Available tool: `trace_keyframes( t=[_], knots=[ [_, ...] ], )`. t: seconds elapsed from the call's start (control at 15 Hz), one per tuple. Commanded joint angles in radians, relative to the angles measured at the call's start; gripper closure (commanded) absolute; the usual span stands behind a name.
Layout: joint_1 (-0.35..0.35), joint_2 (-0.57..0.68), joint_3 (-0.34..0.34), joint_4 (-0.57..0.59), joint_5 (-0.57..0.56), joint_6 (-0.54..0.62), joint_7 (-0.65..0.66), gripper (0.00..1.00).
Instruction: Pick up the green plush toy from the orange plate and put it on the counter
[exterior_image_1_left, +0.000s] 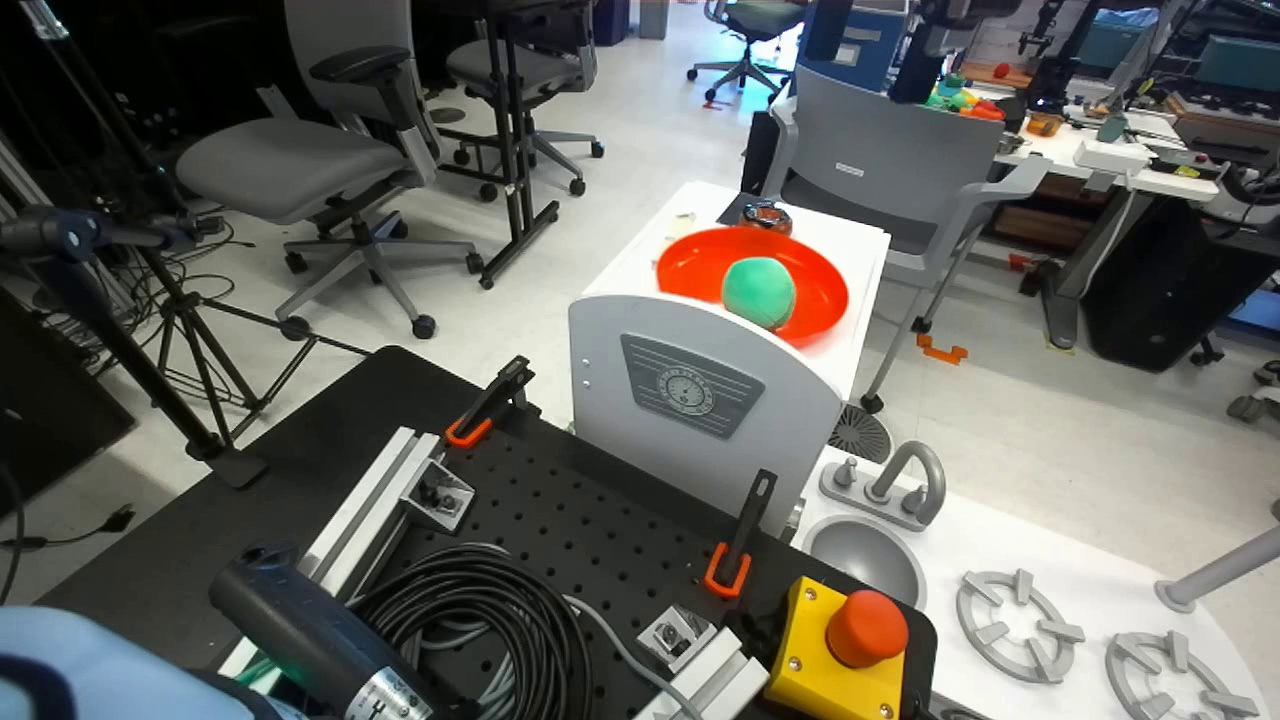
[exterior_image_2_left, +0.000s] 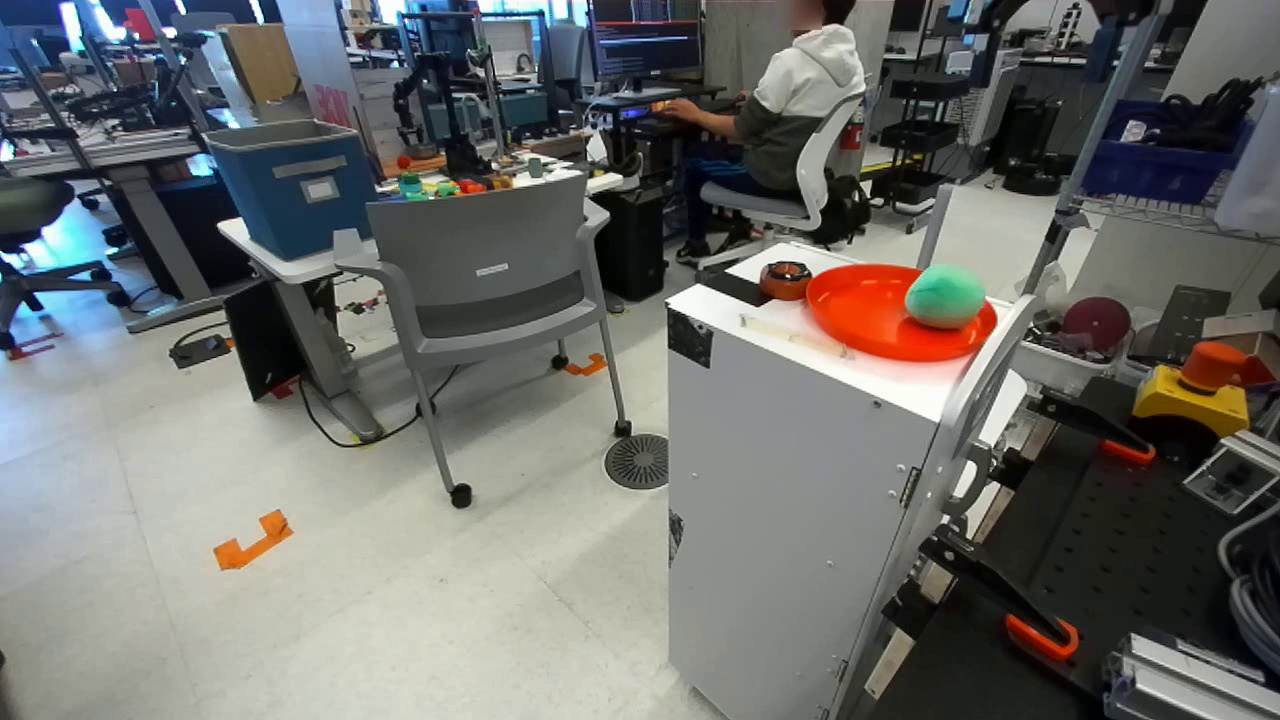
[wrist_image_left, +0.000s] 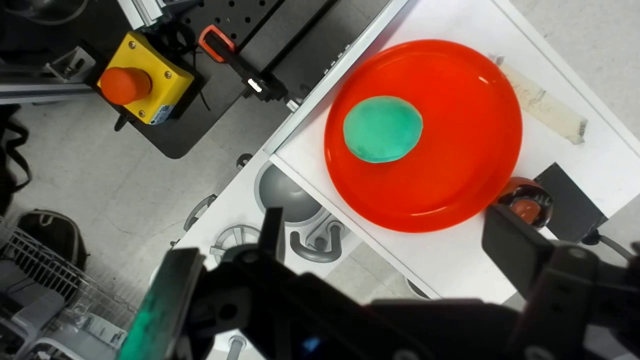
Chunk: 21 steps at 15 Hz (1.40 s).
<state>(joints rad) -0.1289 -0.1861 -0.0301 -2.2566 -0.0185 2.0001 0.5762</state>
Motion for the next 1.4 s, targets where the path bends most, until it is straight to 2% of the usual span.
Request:
trace_keyframes(
  t=[0.0, 0.4, 0.93, 1.07, 1.33],
  knots=[
    [0.001, 0.013, -0.005, 0.025, -0.009, -0.019, -0.005, 0.00],
    [-0.003, 0.031, -0.004, 0.035, -0.024, -0.009, 0.010, 0.00],
    [0.001, 0.129, -0.029, 0.109, 0.001, -0.031, 0.002, 0.00],
    [0.010, 0.116, -0.039, 0.109, 0.073, -0.057, -0.081, 0.00],
    [0.022, 0.060, -0.028, 0.067, 0.117, 0.005, -0.126, 0.00]
  ],
)
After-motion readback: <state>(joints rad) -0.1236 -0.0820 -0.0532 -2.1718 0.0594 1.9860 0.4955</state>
